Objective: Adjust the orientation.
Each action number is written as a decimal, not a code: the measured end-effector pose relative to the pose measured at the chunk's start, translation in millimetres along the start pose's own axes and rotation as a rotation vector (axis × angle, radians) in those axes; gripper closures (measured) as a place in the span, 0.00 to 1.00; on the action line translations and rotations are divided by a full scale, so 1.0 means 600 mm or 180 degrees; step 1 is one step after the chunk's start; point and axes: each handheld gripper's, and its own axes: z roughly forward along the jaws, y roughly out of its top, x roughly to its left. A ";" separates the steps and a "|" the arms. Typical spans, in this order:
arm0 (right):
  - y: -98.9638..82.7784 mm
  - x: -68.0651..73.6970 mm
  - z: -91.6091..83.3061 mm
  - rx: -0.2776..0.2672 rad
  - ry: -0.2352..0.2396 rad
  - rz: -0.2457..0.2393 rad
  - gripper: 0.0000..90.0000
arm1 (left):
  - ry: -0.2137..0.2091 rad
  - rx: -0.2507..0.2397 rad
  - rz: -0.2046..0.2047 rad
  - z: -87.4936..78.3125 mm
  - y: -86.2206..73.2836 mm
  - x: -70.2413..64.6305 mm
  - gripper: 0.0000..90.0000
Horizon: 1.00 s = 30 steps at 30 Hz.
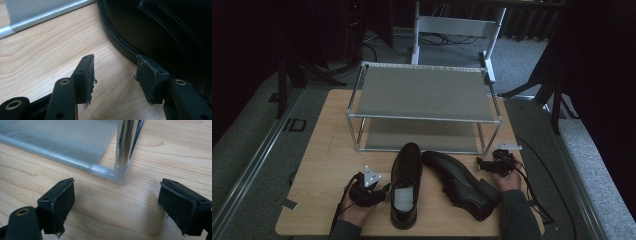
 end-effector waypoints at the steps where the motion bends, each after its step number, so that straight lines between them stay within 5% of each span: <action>1: 0.000 0.000 0.000 -0.0002 0.0002 0.0001 0.15 | 0.0000 0.0004 -0.0006 0.001 0.000 -0.001 0.55; 11: -0.001 0.000 -0.001 -0.0001 0.0013 -0.0008 0.15 | -0.0002 0.0073 0.0014 0.005 -0.005 -0.012 0.57; 18: -0.001 0.000 -0.001 -0.0001 0.0015 -0.0011 0.15 | -0.0133 0.0067 -0.0032 -0.002 -0.009 -0.012 0.58; 30: -0.004 0.002 -0.005 -0.0028 0.0072 -0.0063 0.20 | -0.0359 0.0004 0.0010 -0.014 -0.018 -0.021 0.78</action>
